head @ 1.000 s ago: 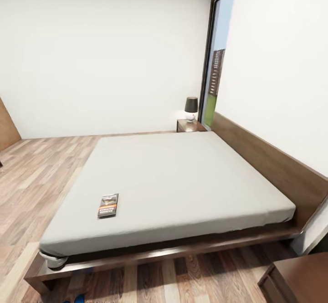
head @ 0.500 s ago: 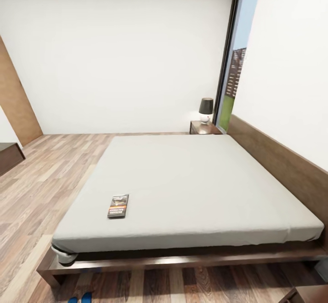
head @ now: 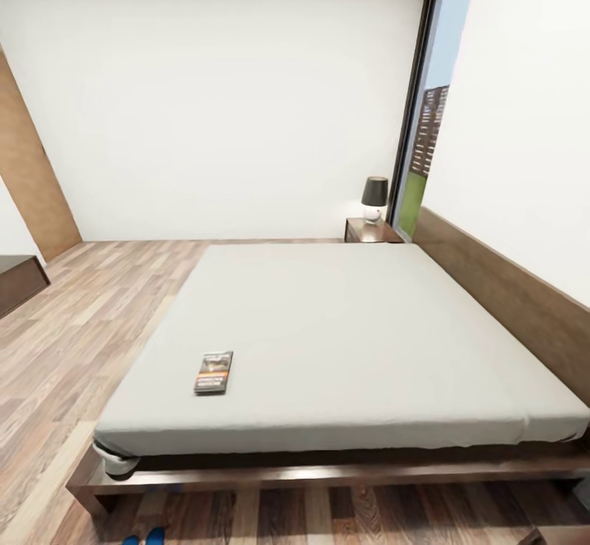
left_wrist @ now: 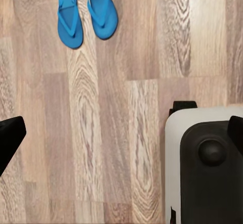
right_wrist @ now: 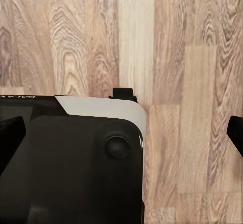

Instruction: In the bedroom, move the book from the bed onto either nightstand, and place the two sandals side by side next to the bed.

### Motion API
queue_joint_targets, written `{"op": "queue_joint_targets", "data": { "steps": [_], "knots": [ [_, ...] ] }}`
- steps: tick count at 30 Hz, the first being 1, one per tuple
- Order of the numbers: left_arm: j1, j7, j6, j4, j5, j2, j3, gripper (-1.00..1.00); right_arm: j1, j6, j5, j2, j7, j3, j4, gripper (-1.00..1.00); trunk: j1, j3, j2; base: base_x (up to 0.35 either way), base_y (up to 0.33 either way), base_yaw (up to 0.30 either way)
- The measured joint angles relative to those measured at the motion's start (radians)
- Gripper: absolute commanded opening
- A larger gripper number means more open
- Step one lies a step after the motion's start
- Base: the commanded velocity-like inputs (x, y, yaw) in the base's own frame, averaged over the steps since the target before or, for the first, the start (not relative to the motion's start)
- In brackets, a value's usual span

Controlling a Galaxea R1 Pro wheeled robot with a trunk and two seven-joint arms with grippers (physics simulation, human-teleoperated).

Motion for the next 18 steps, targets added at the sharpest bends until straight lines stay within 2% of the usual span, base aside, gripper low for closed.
{"op": "queue_joint_targets", "data": {
  "steps": [9,18],
  "knots": [
    [0.0,0.0,0.0,0.0,0.0,0.0,0.0,1.0,0.0,0.0,0.001,0.001,0.0,0.001,0.0,1.0,0.0,0.0,0.0,0.175,-0.02,0.188],
    [0.0,0.0,0.0,0.0,0.0,0.0,0.0,1.0,0.0,0.0,0.002,0.0,0.0,0.0,0.0,1.0,0.0,0.0,0.0,0.077,-0.016,0.053]
  ]
}}
